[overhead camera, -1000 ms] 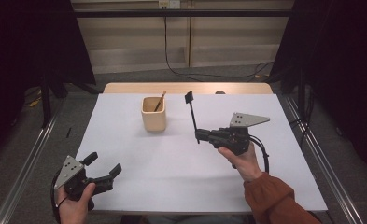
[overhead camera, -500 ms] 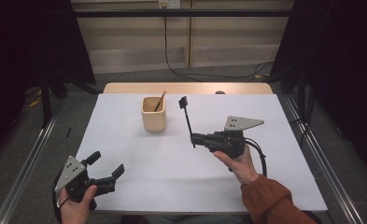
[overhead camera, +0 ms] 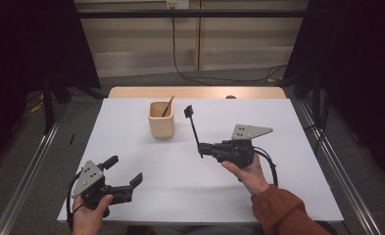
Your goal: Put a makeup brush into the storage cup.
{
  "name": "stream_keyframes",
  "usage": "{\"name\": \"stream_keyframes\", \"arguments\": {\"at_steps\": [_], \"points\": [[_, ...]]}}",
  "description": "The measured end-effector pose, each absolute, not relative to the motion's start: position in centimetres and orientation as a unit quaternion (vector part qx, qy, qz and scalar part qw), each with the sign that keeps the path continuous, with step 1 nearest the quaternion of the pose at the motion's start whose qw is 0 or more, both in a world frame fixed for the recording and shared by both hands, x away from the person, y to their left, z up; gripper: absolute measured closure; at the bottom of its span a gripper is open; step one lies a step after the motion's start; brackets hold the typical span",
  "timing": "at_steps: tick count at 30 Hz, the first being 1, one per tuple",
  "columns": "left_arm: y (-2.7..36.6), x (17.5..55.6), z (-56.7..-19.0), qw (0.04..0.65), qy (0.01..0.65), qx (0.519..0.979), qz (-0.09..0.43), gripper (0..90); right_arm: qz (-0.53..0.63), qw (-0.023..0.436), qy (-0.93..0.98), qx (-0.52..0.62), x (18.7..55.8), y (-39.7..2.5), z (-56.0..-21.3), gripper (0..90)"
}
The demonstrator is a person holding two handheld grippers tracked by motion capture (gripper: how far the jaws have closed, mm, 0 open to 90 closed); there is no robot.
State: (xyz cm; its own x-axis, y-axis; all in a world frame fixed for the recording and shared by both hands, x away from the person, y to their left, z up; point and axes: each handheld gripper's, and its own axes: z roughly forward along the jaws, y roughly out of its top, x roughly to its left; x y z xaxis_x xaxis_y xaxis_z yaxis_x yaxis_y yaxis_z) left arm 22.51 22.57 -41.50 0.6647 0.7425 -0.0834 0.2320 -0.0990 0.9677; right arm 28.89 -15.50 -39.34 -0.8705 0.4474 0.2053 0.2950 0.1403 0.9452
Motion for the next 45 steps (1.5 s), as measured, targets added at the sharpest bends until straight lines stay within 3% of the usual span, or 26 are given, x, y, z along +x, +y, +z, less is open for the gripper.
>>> {"name": "stream_keyframes", "arguments": {"at_steps": [20, 45], "points": [[16.3, 25.3, -39.8, 0.598, 0.287, 0.726, 0.179, 1.8, 0.608, 0.062, 0.752, 0.246, 28.9, -15.3, -39.6, 87.1], [11.3, 28.1, -37.2, 0.612, 0.248, 0.733, 0.159, 1.8, 0.605, 0.060, 0.753, 0.252, 29.0, -15.1, -40.0, 87.1]]}}
